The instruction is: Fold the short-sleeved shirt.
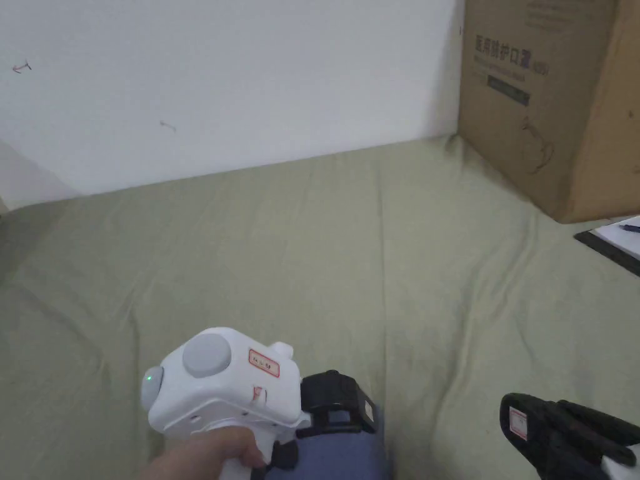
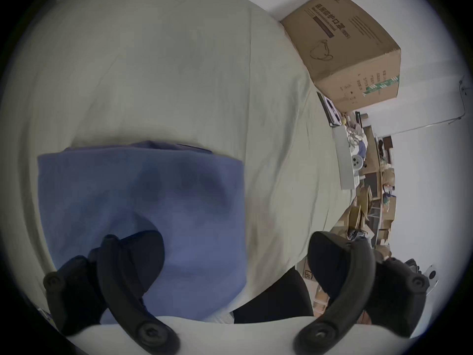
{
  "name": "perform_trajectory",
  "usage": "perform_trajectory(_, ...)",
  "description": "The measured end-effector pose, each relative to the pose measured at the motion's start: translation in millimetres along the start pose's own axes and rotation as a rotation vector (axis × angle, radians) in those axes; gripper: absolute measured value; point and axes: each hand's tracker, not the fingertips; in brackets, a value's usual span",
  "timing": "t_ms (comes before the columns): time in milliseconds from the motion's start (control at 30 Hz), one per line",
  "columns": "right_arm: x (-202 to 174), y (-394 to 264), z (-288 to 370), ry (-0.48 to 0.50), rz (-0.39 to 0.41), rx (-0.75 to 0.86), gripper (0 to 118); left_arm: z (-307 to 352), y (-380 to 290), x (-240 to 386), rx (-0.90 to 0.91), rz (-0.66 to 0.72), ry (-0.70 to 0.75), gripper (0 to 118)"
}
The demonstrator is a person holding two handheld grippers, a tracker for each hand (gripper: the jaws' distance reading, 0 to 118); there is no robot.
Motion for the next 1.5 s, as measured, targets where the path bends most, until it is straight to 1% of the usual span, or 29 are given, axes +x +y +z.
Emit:
perform_trajectory(33, 3.3, 0.8, 1.4, -0.006, -0.004, 0.004, 0, 8.3, -1.8, 2.1, 0.017, -0.018, 0.02, 112)
perform_trajectory(133, 11.5, 1.2, 0.6, -0.016, -0.018, 0.017, 0, 50.7, -14.9, 8.1, 0.122, -0.154, 0.095, 112)
perform_trajectory(267, 18.4, -0.8, -7.2, -0.021, -0.055, 0.013, 0, 84.6, -37.2, 5.9, 0.184, -0.244, 0.211, 109)
perform_trajectory(300, 19.0, -1.3, -7.6, -0.019, -0.069, 0.014, 0, 84.9, -44.3, 6.4, 0.218, -0.272, 0.217, 96)
perform_trajectory(333, 18.8, -1.5, -7.7, -0.016, -0.077, 0.016, 0, 80.6, -48.0, 8.2, 0.23, -0.3, 0.202, 70)
perform_trajectory(400, 18.8, -2.0, -6.6, -0.011, -0.084, 0.02, 0, 53.9, -50.1, 16.0, 0.2, -0.315, 0.22, 0)
perform_trajectory(433, 18.4, -2.3, -5.7, -0.011, -0.082, 0.019, 0, 38.0, -50.5, 20.2, 0.19, -0.321, 0.235, 0)
perform_trajectory(500, 17.8, -2.7, -3.4, -0.015, -0.072, 0.015, 0, -1.5, -48.2, 26.5, 0.125, -0.34, 0.178, 0)
perform_trajectory(533, 17.7, -2.3, -2.2, -0.016, -0.068, 0.013, 0, -23.3, -48.9, 31.3, 0.113, -0.371, 0.186, 0)
perform_trajectory(633, 16.5, 0.6, 1.0, -0.011, -0.069, 0.009, 0, -83.1, -50.4, 34.1, 0.08, -0.43, 0.317, 0)
perform_trajectory(667, 16.0, 1.6, 1.2, -0.013, -0.068, 0.007, 0, -93.5, -51.3, 33.2, 0.078, -0.444, 0.346, 0)
perform_trajectory(733, 14.7, 3.1, 0.7, -0.017, -0.064, 0.001, 0, -84.7, -52.0, 35.0, 0.144, -0.409, 0.291, 0)
perform_trajectory(800, 12.4, 4.0, 1.1, -0.006, -0.076, -0.001, 0, -64.9, -55.1, 33.4, 0.176, -0.349, 0.176, 0)
perform_trajectory(867, 7.6, 6.2, 1.2, 0.027, -0.1, 0.002, 0, -25.5, -62.8, 25.6, 0.239, -0.242, -0.175, 0)
perform_trajectory(900, 5.0, 8.9, 1.4, 0.041, -0.107, 0.002, 0, -3.4, -68.8, 25.7, 0.298, -0.219, -0.245, 0)
perform_trajectory(933, 1.3, 13.6, 2.6, 0.053, -0.11, 0.007, 0, 25.4, -80.0, 30.0, 0.4, -0.23, -0.255, 0)
perform_trajectory(1000, -7.6, 26.3, 7.8, 0.076, -0.103, 0.033, 0, 84.4, -104.3, 36.1, 0.602, -0.286, -0.225, 0)
perform_trajectory(1067, -20.2, 42.2, 18.6, 0.083, -0.06, 0.108, 0, 151.5, -140.1, 39.2, 0.895, -0.351, -0.184, 0)
perform_trajectory(1100, -25.7, 48.3, 23.7, 0.083, -0.036, 0.144, 0, 176.3, -155.2, 40.9, 1.001, -0.39, -0.168, 0)
perform_trajectory(1133, -33.0, 54.4, 30.0, 0.075, 0.001, 0.198, 0, 200.7, -171.8, 44.8, 1.112, -0.432, -0.088, 0)
perform_trajectory(1167, -39.9, 58.1, 35.8, 0.056, 0.04, 0.256, 0, 216.7, -184.5, 50.2, 1.211, -0.454, 0.035, 0)
perform_trajectory(1200, -45.8, 59.8, 40.8, 0.034, 0.07, 0.313, 0, 225.8, -195.3, 53.5, 1.283, -0.448, 0.163, 0)
perform_trajectory(1233, -51.7, 59.1, 46.3, 0.012, 0.1, 0.396, 0, 231.3, -204.5, 50.7, 1.345, -0.438, 0.248, 0)
perform_trajectory(1300, -58.0, 49.6, 55.1, 0.003, 0.151, 0.574, 0, 232.0, -215.8, 37.6, 1.41, -0.418, 0.249, 0)
perform_trajectory(1333, -61.7, 44.0, 56.3, -0.046, 0.187, 0.642, 0, 226.2, -223.3, 30.5, 1.454, -0.423, 0.293, 0)
perform_trajectory(1367, -66.3, 39.6, 52.4, -0.142, 0.228, 0.663, 0, 217.8, -229.8, 25.3, 1.495, -0.426, 0.406, 0)
perform_trajectory(1400, -68.4, 34.4, 44.6, -0.239, 0.256, 0.65, 0, 207.3, -233.8, 18.9, 1.525, -0.435, 0.502, 0)
perform_trajectory(1433, -68.1, 28.2, 36.6, -0.312, 0.264, 0.637, 0, 194.0, -235.0, 7.0, 1.541, -0.45, 0.559, 0)
perform_trajectory(1500, -59.2, 19.4, 24.7, -0.346, 0.193, 0.542, 0, 179.5, -237.4, -7.0, 1.505, -0.41, 0.594, 0)
